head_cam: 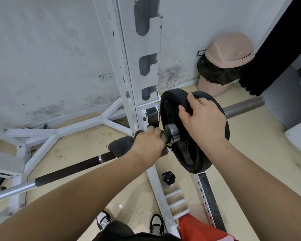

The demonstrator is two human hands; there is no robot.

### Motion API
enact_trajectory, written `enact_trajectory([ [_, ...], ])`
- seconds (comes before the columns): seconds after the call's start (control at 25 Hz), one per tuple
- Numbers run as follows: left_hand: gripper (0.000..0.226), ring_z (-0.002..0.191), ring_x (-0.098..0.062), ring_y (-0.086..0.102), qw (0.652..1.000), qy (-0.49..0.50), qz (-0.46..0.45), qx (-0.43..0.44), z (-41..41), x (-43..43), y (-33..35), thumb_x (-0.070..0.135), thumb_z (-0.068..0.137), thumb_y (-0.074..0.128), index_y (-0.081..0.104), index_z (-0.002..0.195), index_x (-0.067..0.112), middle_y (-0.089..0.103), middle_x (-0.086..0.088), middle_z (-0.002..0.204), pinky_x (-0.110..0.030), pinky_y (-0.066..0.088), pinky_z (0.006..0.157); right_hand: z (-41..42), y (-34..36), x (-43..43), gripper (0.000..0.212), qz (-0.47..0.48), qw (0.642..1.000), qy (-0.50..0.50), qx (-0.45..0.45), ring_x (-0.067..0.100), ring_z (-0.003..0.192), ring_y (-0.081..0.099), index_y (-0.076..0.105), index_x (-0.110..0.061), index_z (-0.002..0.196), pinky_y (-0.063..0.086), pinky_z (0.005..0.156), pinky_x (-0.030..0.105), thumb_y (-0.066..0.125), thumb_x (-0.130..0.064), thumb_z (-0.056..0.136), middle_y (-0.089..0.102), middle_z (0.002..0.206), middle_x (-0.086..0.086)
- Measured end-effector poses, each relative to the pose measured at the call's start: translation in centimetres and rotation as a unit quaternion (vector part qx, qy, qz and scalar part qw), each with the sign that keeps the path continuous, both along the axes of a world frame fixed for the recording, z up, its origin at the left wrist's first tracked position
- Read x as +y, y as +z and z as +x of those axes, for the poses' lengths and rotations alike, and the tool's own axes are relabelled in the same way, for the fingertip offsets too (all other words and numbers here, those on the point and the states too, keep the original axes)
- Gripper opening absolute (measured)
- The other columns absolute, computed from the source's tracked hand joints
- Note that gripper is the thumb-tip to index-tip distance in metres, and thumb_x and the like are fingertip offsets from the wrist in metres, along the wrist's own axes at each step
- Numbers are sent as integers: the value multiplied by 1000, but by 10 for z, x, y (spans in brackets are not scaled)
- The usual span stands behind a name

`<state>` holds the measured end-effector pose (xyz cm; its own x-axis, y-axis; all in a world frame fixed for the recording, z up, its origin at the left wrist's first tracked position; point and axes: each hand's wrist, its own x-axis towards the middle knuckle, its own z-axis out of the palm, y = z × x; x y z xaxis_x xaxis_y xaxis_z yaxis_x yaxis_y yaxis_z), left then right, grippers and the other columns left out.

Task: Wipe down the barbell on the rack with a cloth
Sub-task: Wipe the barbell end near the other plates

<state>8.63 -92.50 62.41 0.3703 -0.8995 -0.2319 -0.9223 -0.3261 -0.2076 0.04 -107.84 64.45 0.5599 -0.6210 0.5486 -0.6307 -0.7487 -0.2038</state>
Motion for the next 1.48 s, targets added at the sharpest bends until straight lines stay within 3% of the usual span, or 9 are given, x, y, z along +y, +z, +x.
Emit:
enact_trajectory([
  [0.12,43,117,-31,51,998,24,50,-21,0,9,2,8,95,60,50,136,5,51,-14,127,-39,40,66,2,0,-1,48,2,1000,-2,-4,34,88,65,70,-14,127,48,55,36,69,-42,89,68,85,10],
  [0.36,37,122,-29,46,1000,-25,-9,13,-9,-21,4,17,95,62,59,131,11,51,-10,130,-38,42,69,1,0,0,49,5,1000,-5,5,34,89,65,69,-15,129,45,55,34,68,-43,89,68,87,10],
  [0.56,41,113,-27,48,999,-12,23,44,14,19,1,6,95,57,57,135,17,46,-7,127,-37,43,67,-1,1,2,49,11,1000,-2,3,34,90,64,68,-15,130,46,55,36,67,-43,90,68,88,9],
  [0.76,42,119,-29,45,997,-14,-58,44,-6,-1,-2,17,98,52,51,140,14,46,-10,132,-39,46,77,-1,2,2,49,12,1000,3,15,33,91,65,67,-15,131,48,55,36,66,-43,91,69,89,9],
  [1.04,42,109,-25,48,997,66,-25,33,19,79,-15,6,92,56,55,131,23,46,-3,124,-35,36,57,-1,5,4,50,32,999,-1,26,33,97,62,64,-16,135,48,59,38,63,-44,93,69,95,9],
  [1.16,47,113,-26,48,988,83,-108,71,17,47,-16,5,91,58,55,135,23,48,-5,121,-36,38,61,-2,9,4,52,53,996,2,67,34,108,61,59,-12,139,52,70,43,58,-42,97,70,107,11],
  [1.32,39,112,-28,47,980,115,-128,99,11,32,-19,11,94,59,57,132,19,47,-7,118,-39,45,65,-12,17,33,46,-34,991,108,78,39,135,49,62,-2,132,38,113,55,63,-23,90,59,139,19],
  [1.4,34,111,-30,49,980,142,-94,101,20,61,-23,16,96,58,57,129,20,46,-7,118,-39,42,66,-20,7,65,33,-32,973,225,45,35,121,58,70,-7,121,48,102,48,62,-20,91,66,125,12],
  [1.48,26,106,-28,53,976,184,-67,93,41,88,-19,20,96,58,60,122,21,49,-6,114,-37,41,66,-26,-11,89,27,71,960,248,109,23,107,63,72,-19,116,57,77,37,61,-29,93,65,112,-2],
])
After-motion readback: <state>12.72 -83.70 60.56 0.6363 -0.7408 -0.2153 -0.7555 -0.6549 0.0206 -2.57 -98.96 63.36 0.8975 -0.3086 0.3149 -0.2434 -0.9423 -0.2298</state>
